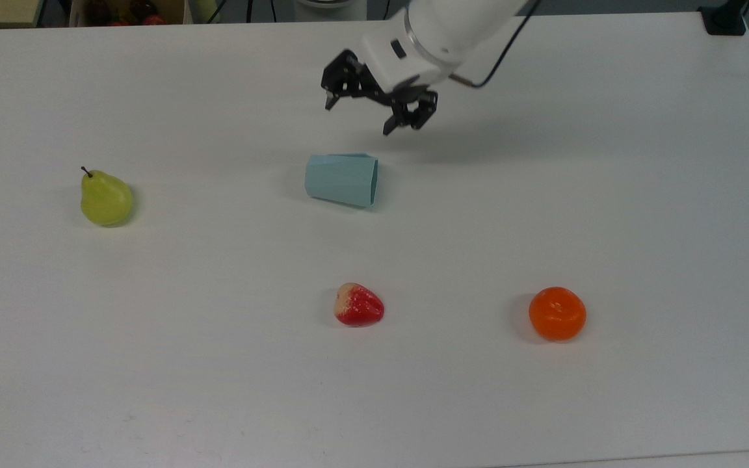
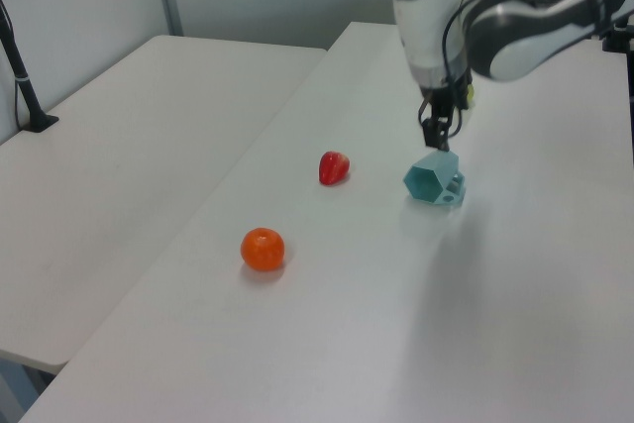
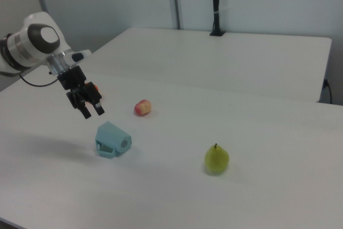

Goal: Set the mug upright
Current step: 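Lower the gripper and grasp the mug's rim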

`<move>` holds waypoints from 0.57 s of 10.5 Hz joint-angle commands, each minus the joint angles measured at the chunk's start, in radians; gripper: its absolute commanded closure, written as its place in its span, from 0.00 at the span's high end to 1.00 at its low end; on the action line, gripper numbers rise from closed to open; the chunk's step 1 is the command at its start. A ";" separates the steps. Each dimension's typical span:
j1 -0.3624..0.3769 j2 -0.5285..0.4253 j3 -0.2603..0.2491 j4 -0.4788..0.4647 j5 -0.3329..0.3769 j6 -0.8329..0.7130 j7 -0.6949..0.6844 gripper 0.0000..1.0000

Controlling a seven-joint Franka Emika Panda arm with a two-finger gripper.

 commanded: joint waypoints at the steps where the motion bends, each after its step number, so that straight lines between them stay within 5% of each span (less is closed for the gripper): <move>1: 0.037 0.108 0.008 0.010 -0.156 0.042 0.186 1.00; 6: 0.038 0.151 0.008 0.010 -0.169 0.065 0.212 0.96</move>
